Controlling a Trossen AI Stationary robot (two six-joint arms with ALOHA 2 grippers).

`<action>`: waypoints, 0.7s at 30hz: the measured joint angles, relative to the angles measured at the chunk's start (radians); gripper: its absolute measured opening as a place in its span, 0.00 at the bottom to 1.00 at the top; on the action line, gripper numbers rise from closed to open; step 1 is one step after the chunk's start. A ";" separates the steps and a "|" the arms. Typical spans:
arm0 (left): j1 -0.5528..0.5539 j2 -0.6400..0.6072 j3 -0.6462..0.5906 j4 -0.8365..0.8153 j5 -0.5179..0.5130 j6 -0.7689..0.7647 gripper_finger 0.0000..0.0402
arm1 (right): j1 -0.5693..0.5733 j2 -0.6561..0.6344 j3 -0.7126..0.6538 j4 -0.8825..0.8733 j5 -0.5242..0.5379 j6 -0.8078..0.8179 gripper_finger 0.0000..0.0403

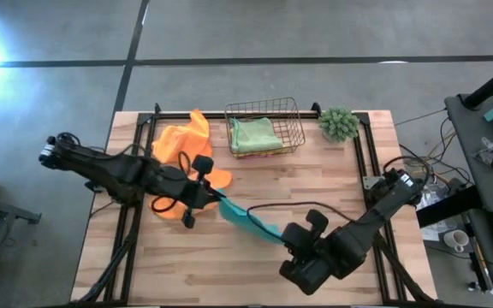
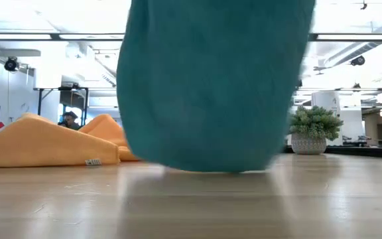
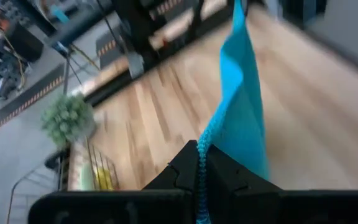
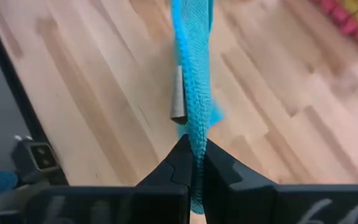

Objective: Fold microfiber towels
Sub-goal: Fold the blue microfiber cloth

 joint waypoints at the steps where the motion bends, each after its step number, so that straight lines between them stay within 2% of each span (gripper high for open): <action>1: -0.004 0.001 0.026 0.002 0.000 -0.023 0.00 | -0.001 0.000 0.026 -0.014 0.012 -0.013 0.02; 9: -0.036 0.048 0.194 -0.074 0.010 -0.214 0.00 | -0.001 0.000 0.190 -0.168 0.033 -0.057 0.02; 11: -0.037 0.060 0.216 -0.109 0.008 -0.277 0.00 | -0.001 -0.005 0.204 -0.161 0.035 -0.085 0.02; 16: -0.037 0.082 0.224 -0.197 0.007 -0.430 0.00 | -0.001 -0.010 0.257 -0.163 0.059 -0.129 0.02; 21: -0.048 0.103 0.222 -0.366 0.046 -0.605 0.00 | -0.001 -0.010 0.273 -0.163 0.060 -0.168 0.02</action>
